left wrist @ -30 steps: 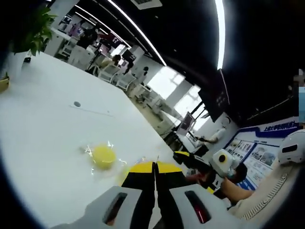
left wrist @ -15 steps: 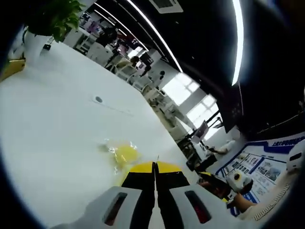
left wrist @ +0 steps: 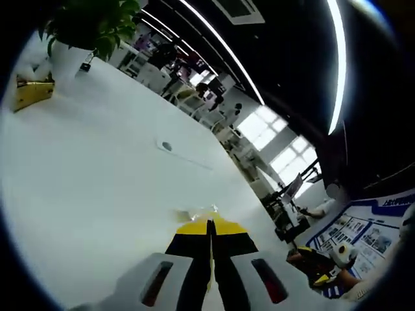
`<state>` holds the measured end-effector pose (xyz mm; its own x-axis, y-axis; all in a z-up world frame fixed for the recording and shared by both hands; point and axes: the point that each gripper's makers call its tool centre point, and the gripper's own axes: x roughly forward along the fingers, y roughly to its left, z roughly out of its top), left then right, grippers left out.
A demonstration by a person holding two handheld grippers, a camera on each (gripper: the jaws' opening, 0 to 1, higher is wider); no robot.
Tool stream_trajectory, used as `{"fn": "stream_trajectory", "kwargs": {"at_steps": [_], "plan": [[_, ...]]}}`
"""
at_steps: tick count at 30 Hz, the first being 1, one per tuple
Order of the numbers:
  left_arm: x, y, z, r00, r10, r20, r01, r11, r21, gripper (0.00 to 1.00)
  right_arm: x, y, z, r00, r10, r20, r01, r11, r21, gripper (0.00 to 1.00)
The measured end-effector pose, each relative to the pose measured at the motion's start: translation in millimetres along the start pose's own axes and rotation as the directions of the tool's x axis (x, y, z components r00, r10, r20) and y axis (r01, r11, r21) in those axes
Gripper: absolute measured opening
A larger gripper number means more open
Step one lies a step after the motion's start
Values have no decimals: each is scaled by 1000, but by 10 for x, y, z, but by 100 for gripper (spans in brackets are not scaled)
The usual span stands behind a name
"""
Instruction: Compare the silicone blocks by pressing each to a similar depth, holding the contact briefly, and releasing to observe deformation and rebound differences across the visible hardness samples.
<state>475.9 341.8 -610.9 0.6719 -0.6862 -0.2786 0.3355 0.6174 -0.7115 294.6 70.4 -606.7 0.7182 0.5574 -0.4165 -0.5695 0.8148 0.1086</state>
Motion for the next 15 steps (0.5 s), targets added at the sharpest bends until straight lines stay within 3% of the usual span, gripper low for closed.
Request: {"fn": "stream_trajectory", "kwargs": {"at_steps": [8, 11, 15], "plan": [[139, 535, 136, 998, 60, -36, -59, 998, 35, 0, 34, -5, -47, 999, -25, -33, 26, 999, 19, 80], [222, 799, 145, 994, 97, -57, -95, 994, 49, 0, 9, -2, -116, 998, -37, -57, 39, 999, 32, 80], [292, 1003, 128, 990, 121, -71, -118, 992, 43, 0, -31, -16, -170, 996, -54, -77, 57, 997, 43, 79]]}}
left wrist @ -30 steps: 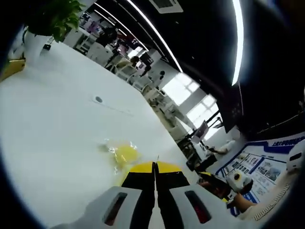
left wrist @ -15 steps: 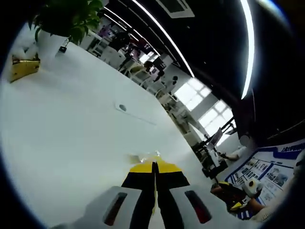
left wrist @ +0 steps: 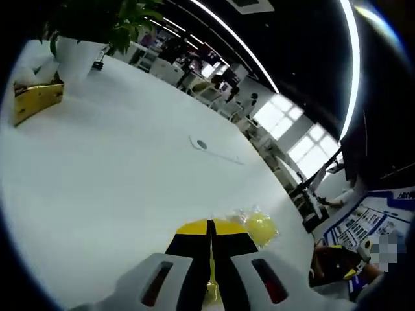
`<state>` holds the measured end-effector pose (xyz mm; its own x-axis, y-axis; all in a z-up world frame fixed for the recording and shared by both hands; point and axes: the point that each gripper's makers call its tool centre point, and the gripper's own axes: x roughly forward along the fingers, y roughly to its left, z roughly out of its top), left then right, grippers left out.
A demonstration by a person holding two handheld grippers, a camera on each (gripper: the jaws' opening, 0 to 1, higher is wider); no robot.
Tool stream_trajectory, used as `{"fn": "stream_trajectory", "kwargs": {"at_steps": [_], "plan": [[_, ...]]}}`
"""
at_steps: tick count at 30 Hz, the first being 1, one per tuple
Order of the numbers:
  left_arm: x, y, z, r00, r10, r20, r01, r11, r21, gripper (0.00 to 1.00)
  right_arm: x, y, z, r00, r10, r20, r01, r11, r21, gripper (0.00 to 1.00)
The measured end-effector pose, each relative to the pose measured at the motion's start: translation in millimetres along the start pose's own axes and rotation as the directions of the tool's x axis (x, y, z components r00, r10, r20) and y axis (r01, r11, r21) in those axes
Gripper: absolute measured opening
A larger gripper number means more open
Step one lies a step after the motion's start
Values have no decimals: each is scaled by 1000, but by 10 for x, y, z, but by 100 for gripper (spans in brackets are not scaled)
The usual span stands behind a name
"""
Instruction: Compare the silicone blocks by pressing each to a similar depth, holding the contact briefly, and releasing to observe deformation and rebound differences across the visible hardness samples.
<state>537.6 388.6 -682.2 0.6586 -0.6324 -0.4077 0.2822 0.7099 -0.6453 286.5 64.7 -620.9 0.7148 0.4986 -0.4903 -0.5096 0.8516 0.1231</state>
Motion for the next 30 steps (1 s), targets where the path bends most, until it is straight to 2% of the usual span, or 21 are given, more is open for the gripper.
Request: {"fn": "stream_trajectory", "kwargs": {"at_steps": [3, 7, 9, 12, 14, 21, 22, 24, 26, 30], "plan": [[52, 197, -54, 998, 56, -18, -55, 998, 15, 0, -4, -22, -30, 1000, -13, -11, 13, 1000, 10, 79], [84, 305, -87, 996, 83, -25, -82, 996, 30, 0, 16, -5, -50, 1000, -10, -20, 10, 1000, 23, 78], [93, 360, -132, 994, 104, -37, -102, 993, 67, 0, 30, 8, -58, 1000, -7, -24, 7, 1000, 24, 78], [86, 461, -215, 985, 158, -63, -146, 975, 165, 0, 47, 16, -58, 1000, -1, -24, 2, 1000, 31, 77], [91, 424, -202, 989, 143, -43, -135, 978, 161, 0, 57, 18, -54, 1000, 3, -25, -2, 1000, 26, 77], [88, 421, -200, 986, 159, -45, -149, 973, 176, 0, 78, 26, -28, 1000, 16, -24, -15, 1000, 18, 76], [80, 418, -195, 986, 164, -41, -154, 971, 184, 0, 80, 30, -25, 1000, 18, -23, -18, 1000, 15, 76], [56, 434, -128, 982, 189, 3, -184, 951, 250, 0, 84, 46, -17, 999, 26, -19, -26, 1000, 13, 76], [28, 406, -109, 981, 195, 17, -192, 941, 277, 1, 86, 53, -17, 999, 30, -18, -30, 999, 11, 76], [-34, 331, -74, 980, 197, 36, -199, 934, 295, 7, 78, 65, -6, 999, 36, -9, -36, 999, 10, 76]]}}
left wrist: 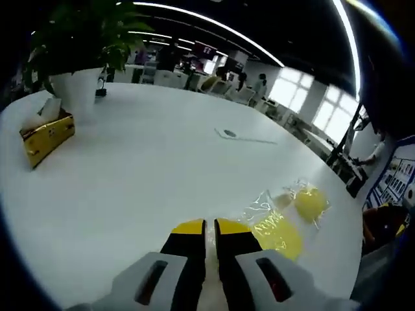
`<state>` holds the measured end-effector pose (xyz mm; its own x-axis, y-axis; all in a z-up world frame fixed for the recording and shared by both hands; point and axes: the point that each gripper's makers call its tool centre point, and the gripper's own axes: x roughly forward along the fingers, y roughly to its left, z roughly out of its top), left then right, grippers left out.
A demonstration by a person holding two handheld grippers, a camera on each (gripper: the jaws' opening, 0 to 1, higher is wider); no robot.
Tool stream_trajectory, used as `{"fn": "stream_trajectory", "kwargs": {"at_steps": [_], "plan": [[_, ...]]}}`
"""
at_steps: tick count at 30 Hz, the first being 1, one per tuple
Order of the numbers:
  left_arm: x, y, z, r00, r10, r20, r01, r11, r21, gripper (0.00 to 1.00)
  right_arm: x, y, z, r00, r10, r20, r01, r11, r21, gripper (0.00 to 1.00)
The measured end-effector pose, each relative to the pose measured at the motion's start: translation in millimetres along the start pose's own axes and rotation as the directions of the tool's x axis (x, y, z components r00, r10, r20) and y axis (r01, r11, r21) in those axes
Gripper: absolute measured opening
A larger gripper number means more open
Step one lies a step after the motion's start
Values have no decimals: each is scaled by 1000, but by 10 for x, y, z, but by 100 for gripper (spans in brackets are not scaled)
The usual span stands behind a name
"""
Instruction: Compare the silicone blocks by pressing each to a similar depth, holding the contact briefly, and releasing to observe deformation and rebound differences across the visible hardness samples.
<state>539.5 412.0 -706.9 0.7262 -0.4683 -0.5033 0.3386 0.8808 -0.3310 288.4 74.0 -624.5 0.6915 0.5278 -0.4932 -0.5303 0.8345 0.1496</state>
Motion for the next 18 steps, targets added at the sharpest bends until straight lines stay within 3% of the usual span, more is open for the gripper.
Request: {"fn": "stream_trajectory", "kwargs": {"at_steps": [5, 10, 13, 15, 18], "plan": [[-141, -138, 55, 1000, 10, 14, -11, 998, 55, 12, -8, 10, 27, 1000, 7, 13, -7, 1000, -7, 76], [-313, -340, 116, 999, 6, 41, -10, 996, 94, 24, 5, 48, 93, 999, 26, 42, -25, 1000, -12, 75], [-451, -512, 147, 999, -9, 47, 1, 986, 166, 27, 18, 75, 122, 998, 42, 50, -41, 999, -11, 74], [-544, -625, 153, 999, -17, 49, 6, 980, 201, 28, 15, 117, 243, 993, 65, 100, -66, 998, 10, 73], [-647, -741, 156, 998, -28, 52, 14, 969, 245, 32, 3, 129, 315, 990, 77, 119, -77, 997, -1, 73]]}}
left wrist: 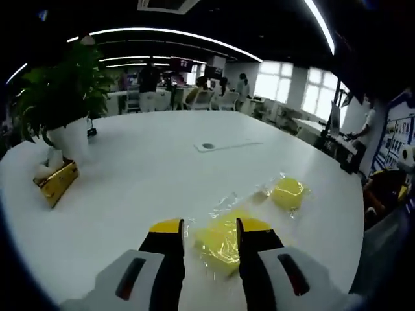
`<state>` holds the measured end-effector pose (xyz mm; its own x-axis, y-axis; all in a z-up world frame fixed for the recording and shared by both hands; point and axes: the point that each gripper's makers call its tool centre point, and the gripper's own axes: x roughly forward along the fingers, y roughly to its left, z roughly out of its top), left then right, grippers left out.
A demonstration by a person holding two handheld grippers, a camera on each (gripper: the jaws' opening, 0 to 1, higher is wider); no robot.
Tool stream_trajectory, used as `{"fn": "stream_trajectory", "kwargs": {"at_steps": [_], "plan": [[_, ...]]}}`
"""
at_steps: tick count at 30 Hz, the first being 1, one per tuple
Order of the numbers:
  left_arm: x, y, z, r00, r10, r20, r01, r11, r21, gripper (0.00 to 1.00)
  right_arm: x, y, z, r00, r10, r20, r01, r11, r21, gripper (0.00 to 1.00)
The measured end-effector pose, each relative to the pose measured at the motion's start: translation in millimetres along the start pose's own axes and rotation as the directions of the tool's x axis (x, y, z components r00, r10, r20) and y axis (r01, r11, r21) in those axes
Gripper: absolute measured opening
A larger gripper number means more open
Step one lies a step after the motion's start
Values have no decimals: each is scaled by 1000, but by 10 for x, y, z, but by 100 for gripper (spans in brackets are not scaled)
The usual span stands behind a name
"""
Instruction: Compare the silicone blocks by pressing each to a similar depth, holding the contact briefly, and releasing to observe deformation and rebound differences across the visible hardness samples.
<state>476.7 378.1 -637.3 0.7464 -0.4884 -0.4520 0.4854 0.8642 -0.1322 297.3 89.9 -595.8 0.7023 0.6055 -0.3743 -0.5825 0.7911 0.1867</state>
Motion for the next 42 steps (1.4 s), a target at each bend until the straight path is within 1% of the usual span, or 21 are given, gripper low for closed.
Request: {"fn": "stream_trajectory", "kwargs": {"at_steps": [1, 4, 7, 12, 14, 16, 20, 23, 26, 28, 30, 32, 37, 38, 39, 40, 41, 42], "plan": [[-50, -53, 15, 1000, -5, 3, 4, 1000, 21, 34, 6, 2, 16, 1000, 5, 3, -5, 1000, -9, 73], [-180, -211, 46, 1000, -11, 15, 10, 998, 54, 37, 15, 18, 62, 999, 25, 20, -25, 1000, -19, 72], [-312, -358, 72, 999, -18, 29, 16, 997, 74, 41, 21, 22, 82, 999, 35, 28, -34, 999, -24, 71], [-567, -596, 148, 996, -23, 86, 19, 999, 46, 45, 27, 42, 120, 997, 59, 45, -57, 997, -42, 72], [-643, -672, 162, 995, -21, 102, 18, 999, 32, 45, 16, 44, 152, 996, 68, 63, -66, 997, -42, 73], [-725, -760, 176, 992, -24, 124, 20, 999, 33, 46, 15, 34, 156, 995, 72, 66, -69, 997, -41, 75], [-847, -885, 165, 990, -22, 136, 18, 999, 34, 51, 12, 13, 167, 995, 80, 65, -77, 996, -46, 77], [-960, -984, 166, 988, -20, 156, 15, 999, 28, 56, 4, -11, 220, 993, 85, 83, -81, 996, -47, 77], [-1056, -1060, 171, 983, -15, 185, 16, 1000, -4, 59, 11, -45, 228, 993, 82, 86, -79, 996, -46, 77], [-1104, -1100, 141, 982, -6, 191, 11, 1000, -24, 62, 13, -58, 227, 992, 86, 88, -83, 996, -40, 76], [-1126, -1138, 110, 981, -6, 192, 11, 1000, -24, 67, 15, -69, 220, 992, 87, 89, -83, 996, -39, 77], [-1145, -1188, 28, 985, -8, 170, 14, 999, -34, 69, 18, -96, 189, 993, 88, 85, -85, 996, -36, 77], [-1165, -1242, -88, 989, -11, 149, 21, 997, -70, 75, 6, -167, 136, 993, 82, 82, -80, 997, -19, 79], [-1162, -1245, -101, 989, -11, 146, 24, 996, -86, 76, 2, -180, 131, 993, 80, 82, -79, 997, -16, 79], [-1159, -1258, -110, 989, -12, 145, 30, 993, -118, 77, -1, -203, 123, 994, 77, 82, -77, 997, -11, 79], [-1150, -1271, -95, 988, -19, 155, 44, 987, -154, 78, -4, -213, 118, 994, 76, 82, -75, 997, -8, 79], [-1135, -1276, -45, 983, -22, 184, 61, 977, -204, 79, -8, -229, 107, 994, 73, 79, -73, 997, -9, 79], [-1122, -1274, -9, 979, -22, 203, 70, 970, -233, 80, -11, -236, 100, 994, 72, 76, -72, 997, -9, 79]]}}
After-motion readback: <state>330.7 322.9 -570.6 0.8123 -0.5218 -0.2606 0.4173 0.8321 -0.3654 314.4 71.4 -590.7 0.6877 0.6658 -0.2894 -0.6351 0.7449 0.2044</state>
